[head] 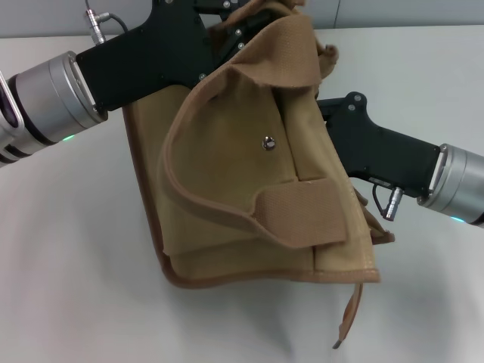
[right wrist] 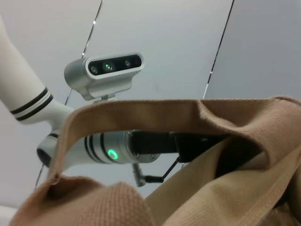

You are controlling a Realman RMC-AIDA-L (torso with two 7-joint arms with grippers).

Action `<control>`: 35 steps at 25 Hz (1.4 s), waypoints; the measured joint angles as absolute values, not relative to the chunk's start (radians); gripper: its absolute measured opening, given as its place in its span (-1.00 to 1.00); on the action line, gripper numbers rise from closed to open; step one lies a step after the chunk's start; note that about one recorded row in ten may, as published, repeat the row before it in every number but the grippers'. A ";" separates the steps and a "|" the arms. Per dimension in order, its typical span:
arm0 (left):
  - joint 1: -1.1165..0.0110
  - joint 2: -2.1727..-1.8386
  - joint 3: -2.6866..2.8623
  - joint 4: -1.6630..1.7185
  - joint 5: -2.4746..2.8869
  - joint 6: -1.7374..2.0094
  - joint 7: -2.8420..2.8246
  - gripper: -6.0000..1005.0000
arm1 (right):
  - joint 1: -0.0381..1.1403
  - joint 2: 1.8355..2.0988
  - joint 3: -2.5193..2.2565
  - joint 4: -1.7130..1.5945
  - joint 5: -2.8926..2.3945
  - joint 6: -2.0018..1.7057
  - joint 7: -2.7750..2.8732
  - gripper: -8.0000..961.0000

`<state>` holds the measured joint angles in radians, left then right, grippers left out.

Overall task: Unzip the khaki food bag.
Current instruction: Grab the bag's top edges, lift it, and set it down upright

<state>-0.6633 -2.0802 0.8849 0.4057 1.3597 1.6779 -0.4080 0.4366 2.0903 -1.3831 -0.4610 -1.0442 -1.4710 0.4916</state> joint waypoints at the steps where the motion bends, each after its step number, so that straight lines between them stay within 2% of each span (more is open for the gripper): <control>1: -0.663 -2.080 0.885 0.406 1.360 1.678 -0.408 -0.82 | 0.435 2.090 -1.380 -0.461 -1.039 -1.476 0.491 -0.58; 8: -0.663 -2.080 0.885 0.404 1.359 1.678 -0.408 -0.82 | 0.419 2.091 -1.377 -0.452 -0.981 -1.491 0.490 -0.88; 13: -0.664 -2.080 0.885 0.396 1.345 1.663 -0.407 -0.82 | 0.380 2.085 -1.377 -0.460 -0.979 -1.505 0.489 -0.99; 24: -0.671 -2.080 0.885 0.382 1.336 1.642 -0.395 -0.82 | 0.215 2.077 -1.336 -0.490 -1.051 -1.586 0.470 -0.89; 29: -0.675 -2.080 0.885 0.377 1.327 1.631 -0.395 -0.82 | 0.111 2.077 -1.173 -0.480 -1.222 -1.684 0.473 -0.85; 35: -0.677 -2.080 0.885 0.377 1.324 1.625 -0.394 -0.82 | 0.041 2.072 -0.994 -0.472 -1.364 -1.807 0.481 -0.80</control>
<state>-0.6770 -2.0800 0.8848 0.3773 1.3238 1.6247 -0.3945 0.0410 2.0725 -0.9941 -0.4722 -1.3638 -1.8066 0.4808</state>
